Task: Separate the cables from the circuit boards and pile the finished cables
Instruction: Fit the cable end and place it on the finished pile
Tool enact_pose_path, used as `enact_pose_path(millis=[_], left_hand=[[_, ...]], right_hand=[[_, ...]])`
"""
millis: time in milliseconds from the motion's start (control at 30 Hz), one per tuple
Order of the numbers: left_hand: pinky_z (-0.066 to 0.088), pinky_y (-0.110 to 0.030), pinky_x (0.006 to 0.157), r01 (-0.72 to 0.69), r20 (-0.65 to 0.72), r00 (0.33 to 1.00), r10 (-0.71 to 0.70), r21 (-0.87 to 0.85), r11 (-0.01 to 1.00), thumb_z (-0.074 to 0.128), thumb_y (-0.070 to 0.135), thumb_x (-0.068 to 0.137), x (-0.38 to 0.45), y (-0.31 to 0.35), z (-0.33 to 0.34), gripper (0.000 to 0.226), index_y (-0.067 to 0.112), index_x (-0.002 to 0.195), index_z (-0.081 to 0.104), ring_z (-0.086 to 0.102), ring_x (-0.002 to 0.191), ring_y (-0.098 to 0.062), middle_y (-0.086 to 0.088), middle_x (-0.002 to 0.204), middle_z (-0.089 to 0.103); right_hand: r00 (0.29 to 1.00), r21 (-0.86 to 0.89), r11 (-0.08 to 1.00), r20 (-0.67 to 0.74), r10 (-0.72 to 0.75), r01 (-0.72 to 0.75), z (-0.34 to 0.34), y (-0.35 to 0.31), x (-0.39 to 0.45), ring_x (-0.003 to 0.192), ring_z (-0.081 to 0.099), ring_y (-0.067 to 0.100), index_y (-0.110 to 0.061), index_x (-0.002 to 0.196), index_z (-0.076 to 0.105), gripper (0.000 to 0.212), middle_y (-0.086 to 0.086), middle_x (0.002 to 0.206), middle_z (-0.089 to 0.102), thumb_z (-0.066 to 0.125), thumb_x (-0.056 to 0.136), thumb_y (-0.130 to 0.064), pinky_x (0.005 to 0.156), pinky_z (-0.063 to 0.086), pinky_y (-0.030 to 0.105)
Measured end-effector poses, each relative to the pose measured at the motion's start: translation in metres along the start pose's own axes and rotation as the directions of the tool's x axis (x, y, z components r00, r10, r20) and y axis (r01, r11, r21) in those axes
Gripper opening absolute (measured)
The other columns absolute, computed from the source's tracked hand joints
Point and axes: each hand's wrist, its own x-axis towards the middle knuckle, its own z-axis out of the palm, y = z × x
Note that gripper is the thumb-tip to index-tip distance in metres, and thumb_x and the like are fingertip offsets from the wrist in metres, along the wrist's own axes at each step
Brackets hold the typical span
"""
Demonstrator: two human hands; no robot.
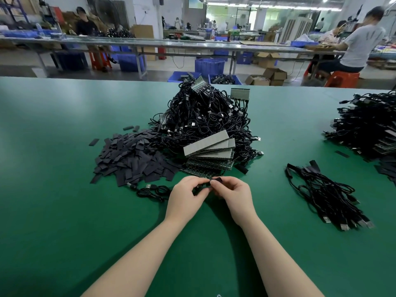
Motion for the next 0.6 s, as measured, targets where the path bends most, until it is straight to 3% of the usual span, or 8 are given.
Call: enact_pose_path(millis=[167,333,467,600], left_hand=[[0.045,-0.007,0.077,0.102,0.025,0.994,-0.102,-0.01,0.995,0.071,0.024,0.083,-0.0008,-0.0023,-0.0002,0.025,0.044,0.096,0.065,0.057,0.09,0.012,0.027,0.092,0.065],[0.048,-0.014,0.082,0.079,0.004,0.997,-0.079,0.032,0.996,0.07,0.031,0.086,-0.0031,-0.0011,0.0003,0.027,0.036,0.112,0.068,0.062,0.095,0.002,0.02,0.102,0.069],[0.04,-0.009,0.08,0.019,-0.011,1.0,-0.017,0.13,0.991,0.063,0.036,0.092,-0.0048,-0.0001,0.0011,0.031,0.033,0.122,0.066,0.059,0.102,0.0,0.016,0.117,0.068],[0.036,-0.001,0.074,-0.031,-0.005,0.999,0.033,0.157,0.987,0.062,0.033,0.093,-0.0048,0.0022,0.0007,0.025,0.03,0.117,0.07,0.062,0.097,-0.003,0.012,0.111,0.071]], right_hand=[[0.998,0.041,0.999,-0.056,0.031,-0.029,-0.0004,0.001,0.0029,0.067,0.07,0.01,-0.013,0.089,0.073,0.006,0.004,0.078,0.076,0.076,0.086,-0.009,0.059,0.053,0.018],[0.998,0.049,0.999,-0.058,0.02,-0.018,-0.0004,0.0019,0.0025,0.068,0.071,0.009,-0.011,0.089,0.071,0.004,0.005,0.08,0.077,0.074,0.088,-0.01,0.058,0.052,0.017],[0.998,0.085,0.996,-0.061,0.023,-0.018,-0.001,0.003,0.0031,0.07,0.071,0.01,-0.011,0.09,0.07,0.003,0.006,0.081,0.076,0.073,0.09,-0.009,0.059,0.053,0.017],[0.998,0.105,0.994,-0.06,0.02,-0.014,-0.003,0.0052,0.0041,0.072,0.072,0.012,-0.012,0.093,0.07,0.004,0.006,0.081,0.077,0.072,0.09,-0.01,0.059,0.053,0.019]])
